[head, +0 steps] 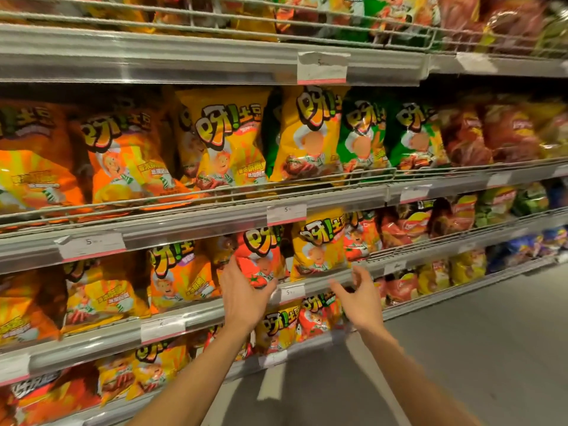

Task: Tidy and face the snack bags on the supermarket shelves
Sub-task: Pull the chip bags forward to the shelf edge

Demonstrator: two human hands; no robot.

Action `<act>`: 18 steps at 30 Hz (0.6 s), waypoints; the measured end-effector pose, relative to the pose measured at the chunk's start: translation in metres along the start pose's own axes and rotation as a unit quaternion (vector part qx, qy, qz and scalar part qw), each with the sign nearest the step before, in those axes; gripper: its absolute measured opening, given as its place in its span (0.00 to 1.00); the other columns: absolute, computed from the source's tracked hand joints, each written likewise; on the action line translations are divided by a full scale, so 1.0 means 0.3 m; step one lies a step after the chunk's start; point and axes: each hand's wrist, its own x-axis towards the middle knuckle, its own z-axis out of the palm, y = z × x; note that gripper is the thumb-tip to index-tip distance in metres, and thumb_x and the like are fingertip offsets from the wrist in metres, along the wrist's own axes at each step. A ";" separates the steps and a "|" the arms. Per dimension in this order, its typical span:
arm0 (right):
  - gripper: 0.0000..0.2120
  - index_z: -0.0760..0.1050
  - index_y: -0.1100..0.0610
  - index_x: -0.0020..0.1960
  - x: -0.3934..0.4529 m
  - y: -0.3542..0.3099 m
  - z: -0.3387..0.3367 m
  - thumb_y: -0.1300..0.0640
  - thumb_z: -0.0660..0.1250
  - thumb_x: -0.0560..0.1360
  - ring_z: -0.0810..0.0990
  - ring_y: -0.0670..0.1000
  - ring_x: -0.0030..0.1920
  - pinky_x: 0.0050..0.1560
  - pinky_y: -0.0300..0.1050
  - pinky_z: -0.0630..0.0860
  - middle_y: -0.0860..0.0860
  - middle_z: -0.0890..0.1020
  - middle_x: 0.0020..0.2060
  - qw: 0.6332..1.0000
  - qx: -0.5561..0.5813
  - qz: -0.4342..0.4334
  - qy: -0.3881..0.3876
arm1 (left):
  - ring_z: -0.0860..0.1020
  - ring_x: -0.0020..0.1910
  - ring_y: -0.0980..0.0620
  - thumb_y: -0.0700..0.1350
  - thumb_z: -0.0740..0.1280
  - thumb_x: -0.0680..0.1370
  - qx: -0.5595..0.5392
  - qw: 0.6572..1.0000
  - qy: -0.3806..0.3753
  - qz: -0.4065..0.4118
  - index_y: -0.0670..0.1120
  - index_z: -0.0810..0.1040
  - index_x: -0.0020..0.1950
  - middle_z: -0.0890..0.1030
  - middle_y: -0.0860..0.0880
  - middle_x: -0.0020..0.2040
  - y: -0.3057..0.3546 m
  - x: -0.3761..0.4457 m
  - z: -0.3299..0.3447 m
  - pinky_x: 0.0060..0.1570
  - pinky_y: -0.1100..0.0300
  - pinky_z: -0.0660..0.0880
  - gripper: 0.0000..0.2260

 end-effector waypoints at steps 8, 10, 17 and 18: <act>0.52 0.59 0.57 0.80 0.280 -0.052 0.052 0.39 0.80 0.65 0.67 0.56 0.75 0.75 0.56 0.66 0.55 0.69 0.76 0.997 -0.033 -0.061 -0.021 | 0.71 0.58 0.41 0.70 0.76 0.61 0.083 0.993 0.018 -0.082 0.38 0.71 0.59 0.73 0.40 0.57 -0.007 0.204 0.105 0.58 0.49 0.71 0.44; 0.54 0.59 0.57 0.80 0.336 -0.051 0.077 0.40 0.81 0.64 0.68 0.56 0.75 0.75 0.56 0.66 0.54 0.70 0.76 0.998 -0.024 -0.050 -0.041 | 0.74 0.44 0.43 0.70 0.76 0.62 0.064 0.996 0.022 -0.059 0.41 0.75 0.37 0.78 0.41 0.40 -0.034 0.244 0.106 0.48 0.44 0.76 0.31; 0.44 0.68 0.43 0.71 0.418 -0.029 0.129 0.40 0.83 0.59 0.71 0.37 0.56 0.57 0.31 0.66 0.24 0.66 0.48 0.996 0.016 -0.038 -0.082 | 0.60 0.18 0.58 0.64 0.78 0.63 -0.043 0.999 -0.010 -0.015 0.51 0.58 0.19 0.60 0.56 0.14 -0.075 0.270 0.076 0.23 0.61 0.59 0.32; 0.41 0.69 0.40 0.67 0.420 -0.027 0.131 0.40 0.82 0.58 0.73 0.36 0.54 0.55 0.28 0.68 0.24 0.68 0.49 0.995 0.023 -0.041 -0.089 | 0.59 0.17 0.58 0.64 0.78 0.63 -0.046 0.999 -0.013 -0.017 0.51 0.59 0.20 0.61 0.56 0.14 -0.075 0.270 0.075 0.22 0.62 0.58 0.31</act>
